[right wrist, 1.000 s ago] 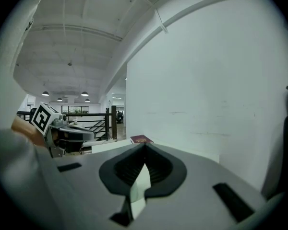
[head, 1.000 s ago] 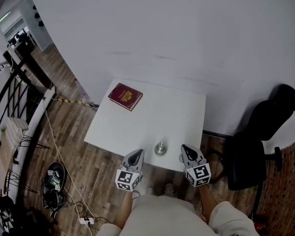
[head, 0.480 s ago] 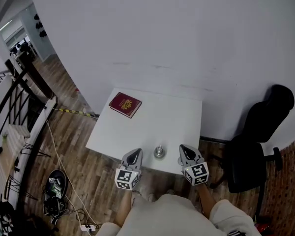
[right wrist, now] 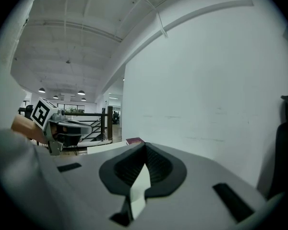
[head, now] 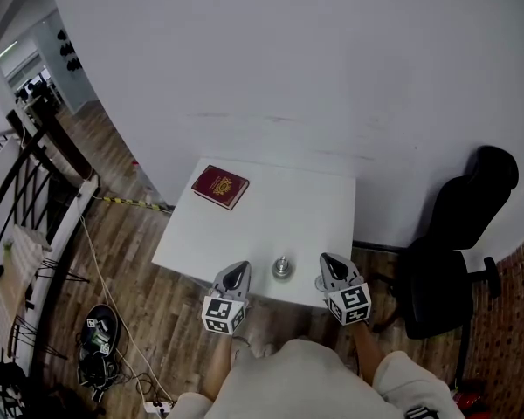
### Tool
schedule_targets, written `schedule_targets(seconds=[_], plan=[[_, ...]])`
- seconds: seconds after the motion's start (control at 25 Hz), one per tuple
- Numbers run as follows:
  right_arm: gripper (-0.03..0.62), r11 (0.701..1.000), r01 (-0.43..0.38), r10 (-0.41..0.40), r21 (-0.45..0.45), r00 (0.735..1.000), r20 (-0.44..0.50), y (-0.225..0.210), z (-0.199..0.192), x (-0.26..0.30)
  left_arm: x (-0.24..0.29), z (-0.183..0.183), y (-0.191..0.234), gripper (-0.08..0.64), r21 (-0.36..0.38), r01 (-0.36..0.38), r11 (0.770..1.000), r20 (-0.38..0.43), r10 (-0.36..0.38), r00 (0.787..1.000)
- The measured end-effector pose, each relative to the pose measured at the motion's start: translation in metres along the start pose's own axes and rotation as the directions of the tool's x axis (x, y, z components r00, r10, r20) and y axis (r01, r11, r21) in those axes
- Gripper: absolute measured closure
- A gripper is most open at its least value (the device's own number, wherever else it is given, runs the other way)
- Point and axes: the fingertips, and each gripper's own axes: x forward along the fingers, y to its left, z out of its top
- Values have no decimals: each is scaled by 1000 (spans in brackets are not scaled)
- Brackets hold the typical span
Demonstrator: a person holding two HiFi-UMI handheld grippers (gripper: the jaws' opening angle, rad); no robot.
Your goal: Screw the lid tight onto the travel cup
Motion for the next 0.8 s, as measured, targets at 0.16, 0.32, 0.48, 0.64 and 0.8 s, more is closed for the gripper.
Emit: schedule_targets(seconds=[0.16,0.32,0.48,0.64,0.8], plan=[[594,1000,5,-5,4,1000,-5,0,-3,-1,1,-3,-2,552,0,2,1000,-3,-2,1000],[594,1000,1,-1,3,1000,-4,0,-1,2,2,-2,-3,552,5,-1,1000,-2,1,1000],[594,1000,-6,6,3,1000,-5,3,-1,2,1,-5,-5,552,2,1,1000,-10,-1,1000],[594,1000,-10,10,2,1000,-11,6,-3,1,0,-7,-7,552,-2,4,1000,-7,-4,1000],[594,1000,-11,11,3,1000,-11,8,-4,2,0,-8,-5,552,-2,5,1000,-10,-5,1000]])
